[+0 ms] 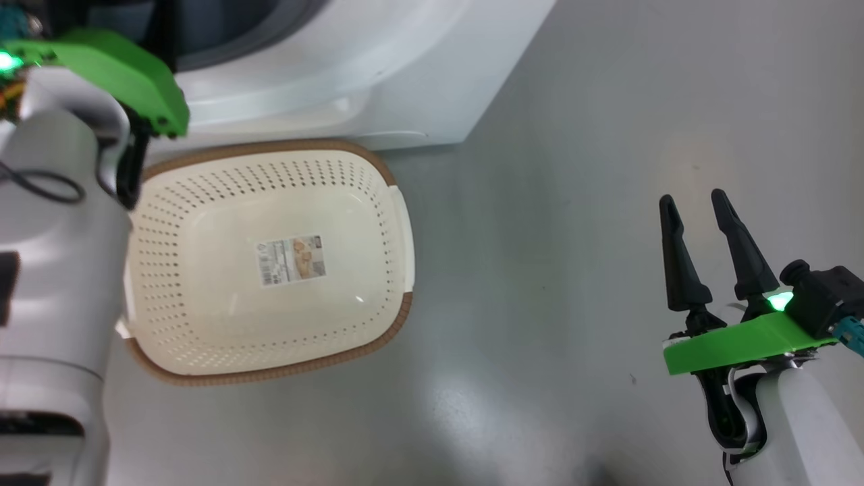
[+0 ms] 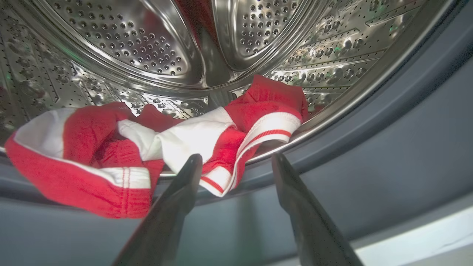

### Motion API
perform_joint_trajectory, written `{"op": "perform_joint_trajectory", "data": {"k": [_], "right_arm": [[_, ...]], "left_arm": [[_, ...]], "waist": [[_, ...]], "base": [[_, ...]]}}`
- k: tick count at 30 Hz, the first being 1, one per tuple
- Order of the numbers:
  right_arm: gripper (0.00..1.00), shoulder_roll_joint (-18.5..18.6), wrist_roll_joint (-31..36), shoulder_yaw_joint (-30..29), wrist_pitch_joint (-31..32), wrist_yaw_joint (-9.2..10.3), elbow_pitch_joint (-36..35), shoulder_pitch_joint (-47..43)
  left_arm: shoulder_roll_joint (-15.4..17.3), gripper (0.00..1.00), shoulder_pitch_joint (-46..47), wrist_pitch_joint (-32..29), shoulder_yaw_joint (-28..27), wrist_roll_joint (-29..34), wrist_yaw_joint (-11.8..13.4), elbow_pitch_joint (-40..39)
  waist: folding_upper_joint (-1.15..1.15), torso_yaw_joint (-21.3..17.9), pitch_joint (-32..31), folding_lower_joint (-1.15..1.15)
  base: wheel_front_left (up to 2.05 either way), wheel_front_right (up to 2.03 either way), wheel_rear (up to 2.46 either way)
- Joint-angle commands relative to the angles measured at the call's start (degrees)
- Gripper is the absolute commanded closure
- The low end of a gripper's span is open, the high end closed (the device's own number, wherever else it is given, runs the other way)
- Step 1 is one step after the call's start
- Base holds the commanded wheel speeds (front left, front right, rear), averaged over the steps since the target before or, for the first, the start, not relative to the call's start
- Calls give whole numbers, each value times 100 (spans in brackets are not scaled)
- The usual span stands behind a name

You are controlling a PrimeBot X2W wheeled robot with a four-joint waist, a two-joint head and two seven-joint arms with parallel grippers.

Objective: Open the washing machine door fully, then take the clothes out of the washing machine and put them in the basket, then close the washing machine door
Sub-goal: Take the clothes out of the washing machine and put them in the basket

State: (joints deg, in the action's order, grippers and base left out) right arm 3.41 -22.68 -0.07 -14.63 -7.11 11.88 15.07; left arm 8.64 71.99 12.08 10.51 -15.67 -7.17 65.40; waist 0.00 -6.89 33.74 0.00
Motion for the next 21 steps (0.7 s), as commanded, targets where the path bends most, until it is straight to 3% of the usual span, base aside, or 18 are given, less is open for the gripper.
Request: {"op": "perform_joint_trajectory", "data": {"k": [1, 11, 21], "right_arm": [[0, -3, 59, 156, -37, -37, -148, 30], [0, -33, 45, 323, -37, -37, -146, 157], [0, -45, 41, 404, -37, -37, -140, 199]], "left_arm": [[321, 0, 253, -47, -24, 35, -20, 37], [549, 0, 1013, -445, 180, 75, -26, 598], [692, 2, 1130, -682, 380, 158, 14, 774]], "waist": [[0, -184, 229, 0], [0, -319, 452, 0], [0, -423, 509, 0]], "base": [[0, 0, 0], [0, 0, 0], [0, 0, 0]]}}
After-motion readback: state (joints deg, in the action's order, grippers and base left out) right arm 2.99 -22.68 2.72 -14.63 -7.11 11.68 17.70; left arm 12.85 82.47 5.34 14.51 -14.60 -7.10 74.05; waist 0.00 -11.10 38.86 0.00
